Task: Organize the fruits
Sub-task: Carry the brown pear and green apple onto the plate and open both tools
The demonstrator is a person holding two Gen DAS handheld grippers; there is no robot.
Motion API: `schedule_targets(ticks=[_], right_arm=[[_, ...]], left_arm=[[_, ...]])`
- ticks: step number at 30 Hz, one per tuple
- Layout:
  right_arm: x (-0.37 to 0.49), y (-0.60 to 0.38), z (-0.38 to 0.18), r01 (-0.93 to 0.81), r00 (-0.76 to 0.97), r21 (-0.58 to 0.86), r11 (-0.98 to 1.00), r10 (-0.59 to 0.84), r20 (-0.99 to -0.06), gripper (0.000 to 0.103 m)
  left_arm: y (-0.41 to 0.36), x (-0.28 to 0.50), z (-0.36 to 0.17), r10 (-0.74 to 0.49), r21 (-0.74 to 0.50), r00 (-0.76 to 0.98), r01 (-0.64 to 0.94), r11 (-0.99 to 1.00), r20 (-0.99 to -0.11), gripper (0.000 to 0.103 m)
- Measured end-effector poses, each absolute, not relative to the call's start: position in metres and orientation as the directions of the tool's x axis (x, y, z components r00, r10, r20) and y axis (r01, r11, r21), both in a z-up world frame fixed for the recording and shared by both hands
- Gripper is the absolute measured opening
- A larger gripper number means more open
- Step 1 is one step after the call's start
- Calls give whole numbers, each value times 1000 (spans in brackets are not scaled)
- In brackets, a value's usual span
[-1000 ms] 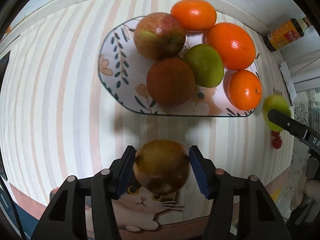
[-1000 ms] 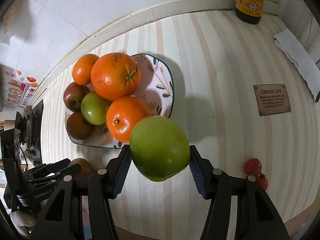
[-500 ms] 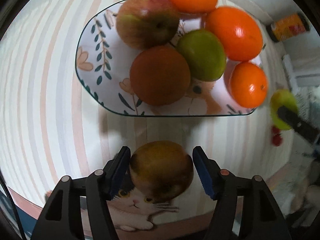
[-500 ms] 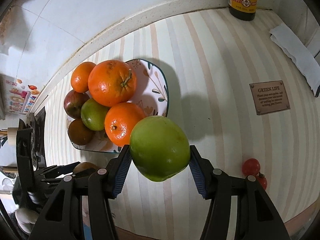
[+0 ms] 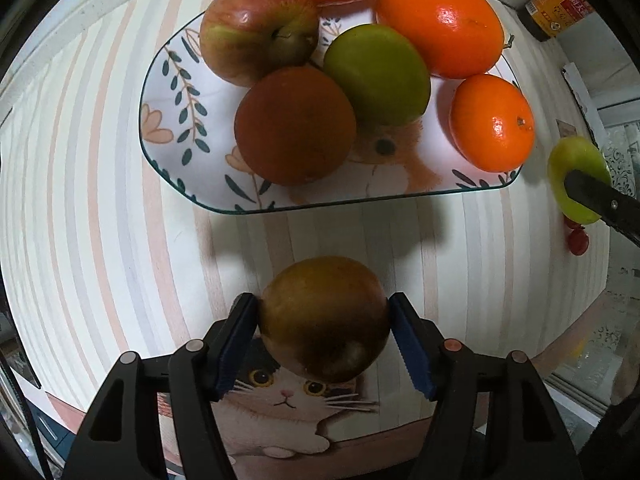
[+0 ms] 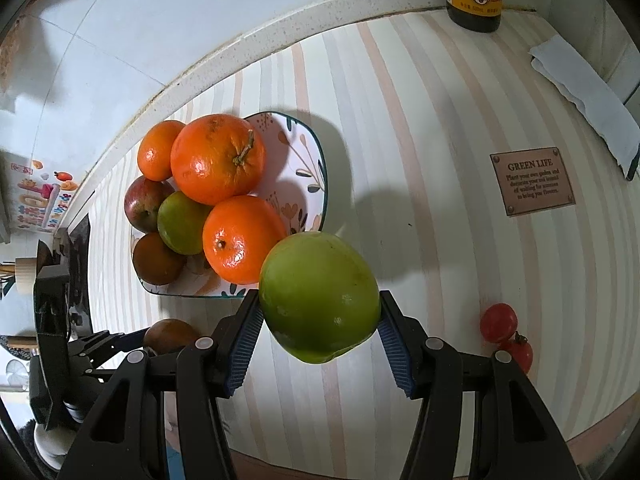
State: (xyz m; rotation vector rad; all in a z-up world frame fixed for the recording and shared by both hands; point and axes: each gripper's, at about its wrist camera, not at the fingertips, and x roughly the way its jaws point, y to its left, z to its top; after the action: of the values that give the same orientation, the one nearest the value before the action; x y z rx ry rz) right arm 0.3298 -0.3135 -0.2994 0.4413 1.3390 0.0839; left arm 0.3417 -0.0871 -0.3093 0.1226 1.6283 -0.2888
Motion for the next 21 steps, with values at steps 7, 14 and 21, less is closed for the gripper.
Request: schedule_targets(ticks=[7, 14, 21], right_arm=[[334, -314, -289, 190, 272, 374, 908, 317, -909, 60], [367, -316, -283, 192, 309, 393, 900, 324, -894, 60], [400, -298, -300, 155, 264, 330, 931, 283, -922, 60]], left_arm=[[-86, 335, -290, -103, -107, -31, 235, 966, -994, 64], [-69, 355, -233, -197, -185, 47, 187, 965, -979, 64], [-20, 402, -227, -209, -205, 115, 43, 978, -971, 64]])
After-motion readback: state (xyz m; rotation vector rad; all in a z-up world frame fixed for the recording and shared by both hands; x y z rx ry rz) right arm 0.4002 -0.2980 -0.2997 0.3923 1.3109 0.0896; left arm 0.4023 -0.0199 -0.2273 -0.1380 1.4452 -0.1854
